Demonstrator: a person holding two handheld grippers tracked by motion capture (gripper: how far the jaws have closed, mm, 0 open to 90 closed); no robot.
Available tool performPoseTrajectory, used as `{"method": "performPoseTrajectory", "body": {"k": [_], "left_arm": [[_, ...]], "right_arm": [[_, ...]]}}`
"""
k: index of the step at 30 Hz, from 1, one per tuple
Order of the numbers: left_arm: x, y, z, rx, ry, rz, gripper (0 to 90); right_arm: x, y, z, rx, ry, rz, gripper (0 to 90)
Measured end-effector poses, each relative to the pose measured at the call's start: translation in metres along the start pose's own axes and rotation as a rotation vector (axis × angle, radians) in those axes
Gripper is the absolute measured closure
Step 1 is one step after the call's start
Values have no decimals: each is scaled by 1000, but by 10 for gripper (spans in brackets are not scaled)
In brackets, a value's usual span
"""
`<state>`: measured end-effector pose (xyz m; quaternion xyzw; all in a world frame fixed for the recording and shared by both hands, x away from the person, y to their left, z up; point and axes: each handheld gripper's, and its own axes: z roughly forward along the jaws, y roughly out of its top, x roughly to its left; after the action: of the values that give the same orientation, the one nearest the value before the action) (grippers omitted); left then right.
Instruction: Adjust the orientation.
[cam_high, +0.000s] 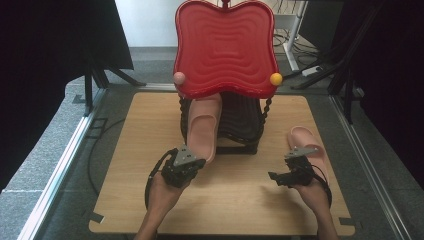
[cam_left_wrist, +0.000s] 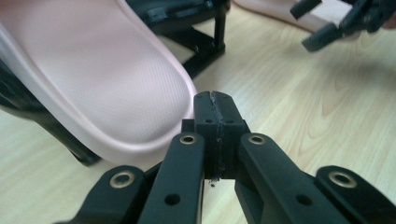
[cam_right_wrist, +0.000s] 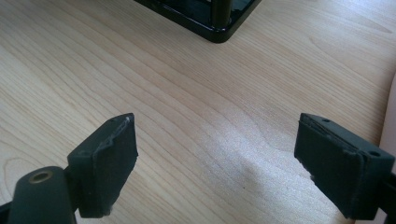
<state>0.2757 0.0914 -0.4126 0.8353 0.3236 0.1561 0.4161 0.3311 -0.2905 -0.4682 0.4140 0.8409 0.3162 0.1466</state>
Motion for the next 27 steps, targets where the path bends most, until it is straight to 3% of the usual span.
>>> {"method": "performPoseTrajectory", "body": {"k": [7, 12, 14, 18, 27], "left_arm": [[-3, -12, 12, 28, -17, -8, 899], [-2, -14, 20, 42, 10, 12, 900], [3, -13, 26, 36, 23, 10, 899], [7, -11, 31, 11, 6, 0, 900], [17, 8, 47, -23, 12, 2, 900]], "right_arm": [[0, 0, 0, 4, 1, -2, 136], [0, 0, 1, 5, 0, -2, 136], [0, 0, 1, 4, 1, -2, 136], [0, 0, 1, 5, 0, -2, 136], [0, 0, 0, 2, -1, 0, 137]]}}
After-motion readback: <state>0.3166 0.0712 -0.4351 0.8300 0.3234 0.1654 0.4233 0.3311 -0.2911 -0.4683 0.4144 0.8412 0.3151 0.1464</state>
